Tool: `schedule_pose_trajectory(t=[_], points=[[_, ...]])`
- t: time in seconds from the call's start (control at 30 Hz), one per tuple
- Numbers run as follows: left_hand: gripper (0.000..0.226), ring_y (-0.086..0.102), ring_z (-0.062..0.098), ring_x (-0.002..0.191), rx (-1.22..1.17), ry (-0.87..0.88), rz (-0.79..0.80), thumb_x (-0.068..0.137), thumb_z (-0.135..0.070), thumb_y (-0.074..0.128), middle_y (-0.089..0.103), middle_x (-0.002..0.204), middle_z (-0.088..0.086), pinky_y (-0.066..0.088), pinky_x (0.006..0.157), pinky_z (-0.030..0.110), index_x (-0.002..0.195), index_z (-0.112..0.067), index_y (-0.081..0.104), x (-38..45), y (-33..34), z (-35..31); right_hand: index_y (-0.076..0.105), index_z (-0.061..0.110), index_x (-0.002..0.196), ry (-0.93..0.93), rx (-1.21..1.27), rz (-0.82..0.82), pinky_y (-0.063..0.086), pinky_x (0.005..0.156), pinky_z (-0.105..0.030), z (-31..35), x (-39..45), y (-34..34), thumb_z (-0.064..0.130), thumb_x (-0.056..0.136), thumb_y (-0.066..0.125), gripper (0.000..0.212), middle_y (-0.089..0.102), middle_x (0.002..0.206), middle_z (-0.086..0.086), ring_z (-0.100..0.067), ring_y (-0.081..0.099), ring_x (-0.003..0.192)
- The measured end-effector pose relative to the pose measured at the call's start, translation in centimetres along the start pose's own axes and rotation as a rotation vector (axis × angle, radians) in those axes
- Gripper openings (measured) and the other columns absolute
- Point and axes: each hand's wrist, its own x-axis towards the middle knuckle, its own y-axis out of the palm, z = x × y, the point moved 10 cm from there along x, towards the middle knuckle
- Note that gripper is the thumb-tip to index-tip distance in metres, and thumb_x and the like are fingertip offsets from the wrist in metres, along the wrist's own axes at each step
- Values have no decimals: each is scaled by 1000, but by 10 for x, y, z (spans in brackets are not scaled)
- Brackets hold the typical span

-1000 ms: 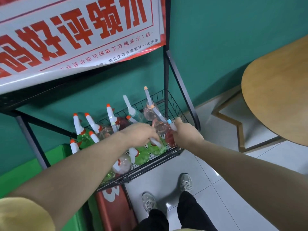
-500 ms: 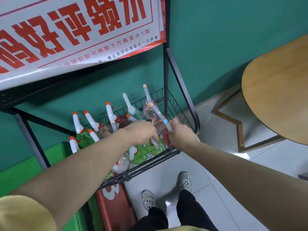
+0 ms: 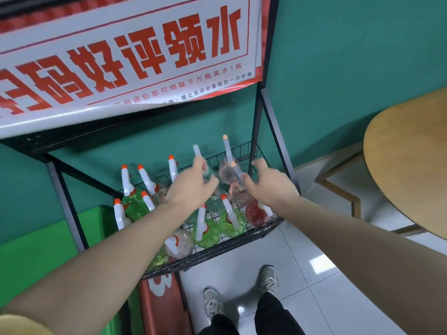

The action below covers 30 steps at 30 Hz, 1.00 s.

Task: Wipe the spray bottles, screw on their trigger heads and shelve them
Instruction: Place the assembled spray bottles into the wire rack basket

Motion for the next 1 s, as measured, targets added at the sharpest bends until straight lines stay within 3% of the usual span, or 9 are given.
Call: schedule_pose_trajectory(t=[0.1, 0.2, 0.3, 0.4, 0.53, 0.77, 0.87, 0.93, 1.0], points=[[39, 47, 10, 53, -27, -230, 79, 106, -40, 49, 49, 68, -6, 30, 45, 27, 132, -14, 39, 0, 9, 22, 40, 18, 136, -145, -54, -57, 49, 74, -35, 27, 15, -4, 42, 104, 43, 40, 64, 113, -7, -22, 59, 96], [55, 51, 15, 63, 23, -304, 132, 106, -55, 43, 49, 75, -4, 35, 50, 31, 142, -14, 37, 4, 22, 31, 42, 19, 130, -216, -204, -39, 49, 86, -41, 44, 30, 4, 48, 101, 42, 41, 58, 122, -6, -26, 53, 111], [50, 55, 17, 67, 23, -371, 165, 105, -54, 45, 54, 80, -2, 36, 52, 31, 135, -14, 41, 8, 35, 43, 34, 22, 124, -123, -400, 151, 47, 66, -36, 37, 43, 27, 59, 101, 37, 44, 60, 98, -3, -25, 58, 89], [39, 54, 12, 64, -11, -407, 157, 105, -47, 50, 56, 82, -3, 35, 50, 31, 125, -15, 42, 10, 41, 44, 26, 18, 123, -98, -409, 187, 46, 55, -35, 32, 51, 37, 46, 105, 36, 34, 61, 83, -7, -26, 60, 68], [35, 56, 14, 64, -31, -445, 147, 102, -39, 56, 60, 82, 0, 38, 51, 32, 124, -16, 41, 12, 44, 42, 22, 16, 137, -40, -286, 195, 49, 57, -40, 19, 59, 43, 19, 105, 40, 37, 61, 82, -10, -27, 62, 70], [37, 61, 19, 67, -144, -432, 125, 102, -33, 58, 67, 88, 5, 44, 54, 34, 130, -16, 39, 14, 50, 41, 18, 13, 145, -35, -315, 211, 44, 48, -34, 9, 67, 50, 9, 103, 41, 48, 63, 79, -11, -26, 64, 66], [42, 67, 22, 75, -155, -425, 123, 102, -36, 59, 69, 93, 4, 55, 67, 41, 132, -17, 38, 15, 50, 42, 16, 14, 149, -61, -270, 210, 52, 58, -38, 12, 66, 44, 30, 108, 38, 50, 63, 80, -9, -27, 63, 67], [46, 63, 17, 72, -131, -443, 151, 102, -47, 57, 66, 90, 1, 50, 60, 36, 132, -18, 37, 16, 49, 42, 15, 15, 149, -79, -252, 174, 54, 61, -39, 15, 65, 30, 52, 106, 30, 59, 62, 79, -9, -28, 63, 68], [50, 59, 14, 66, -130, -461, 126, 102, -55, 51, 63, 81, -4, 42, 55, 32, 133, -18, 38, 16, 41, 41, 12, 15, 153, -49, -210, 155, 49, 54, -34, 13, 68, 18, 58, 105, 26, 66, 61, 77, -8, -24, 63, 65]])
